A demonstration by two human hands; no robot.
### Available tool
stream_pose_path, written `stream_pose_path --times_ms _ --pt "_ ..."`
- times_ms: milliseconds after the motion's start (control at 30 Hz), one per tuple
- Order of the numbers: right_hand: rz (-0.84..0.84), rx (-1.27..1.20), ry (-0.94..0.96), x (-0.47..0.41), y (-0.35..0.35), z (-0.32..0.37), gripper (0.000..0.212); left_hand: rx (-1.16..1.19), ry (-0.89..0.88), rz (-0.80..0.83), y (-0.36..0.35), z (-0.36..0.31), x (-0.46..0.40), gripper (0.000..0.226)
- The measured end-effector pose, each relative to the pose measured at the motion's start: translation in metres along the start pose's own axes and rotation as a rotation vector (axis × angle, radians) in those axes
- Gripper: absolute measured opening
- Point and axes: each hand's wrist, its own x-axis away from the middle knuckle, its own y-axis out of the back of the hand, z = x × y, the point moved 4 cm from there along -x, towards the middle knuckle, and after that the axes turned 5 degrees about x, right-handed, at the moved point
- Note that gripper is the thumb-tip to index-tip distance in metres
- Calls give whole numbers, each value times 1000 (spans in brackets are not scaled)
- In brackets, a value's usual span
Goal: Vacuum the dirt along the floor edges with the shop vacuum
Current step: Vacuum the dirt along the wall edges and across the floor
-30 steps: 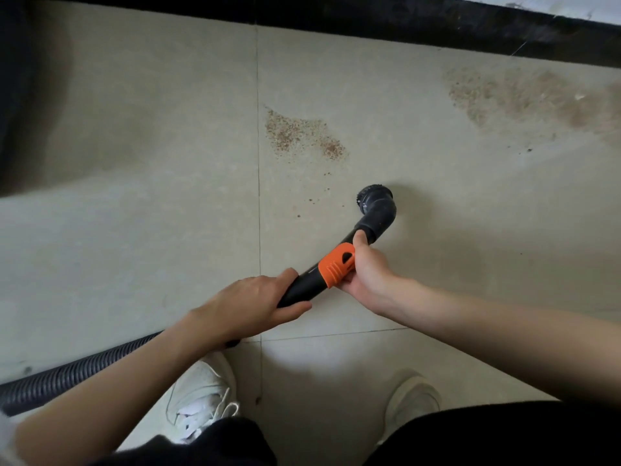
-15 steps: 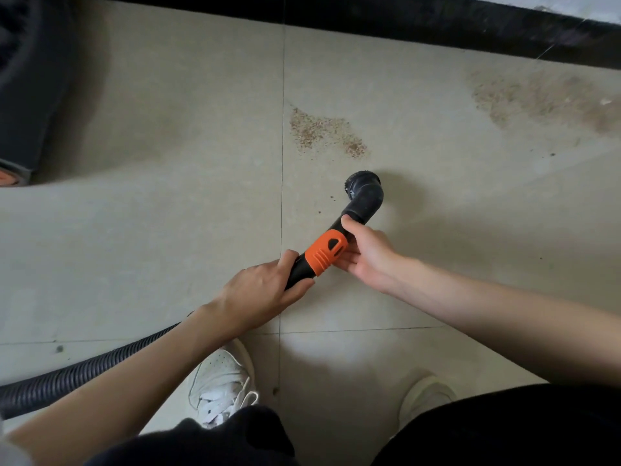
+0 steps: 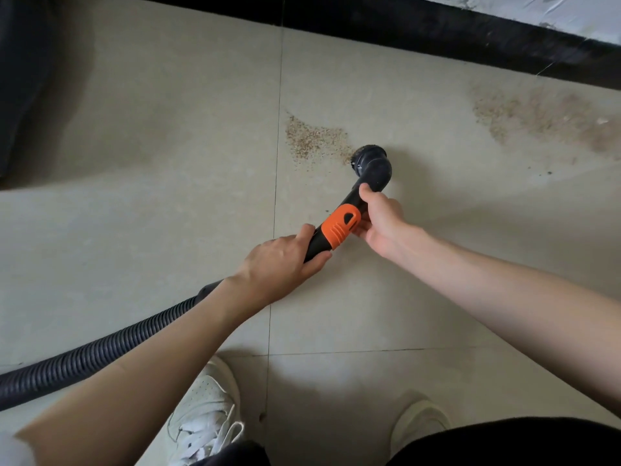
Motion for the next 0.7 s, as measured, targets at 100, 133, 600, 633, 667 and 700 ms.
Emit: stream_pose_path --times_ms 100,133,600,633,667,700 --pt "37 50 13 -5 -12 12 20 15 41 -44 5 6 -5 45" --pt "51 70 21 -6 -17 16 22 20 54 -56 8 8 -7 45" --pt "102 150 44 -10 -36 29 19 68 97 -6 18 17 -12 45" --pt "102 148 33 -8 -30 24 19 60 85 17 16 16 -8 45" --pt "103 142 20 -6 -24 18 18 53 72 39 13 14 -4 45" --pt "100 130 7 -3 -18 11 19 44 55 60 10 12 0 45"
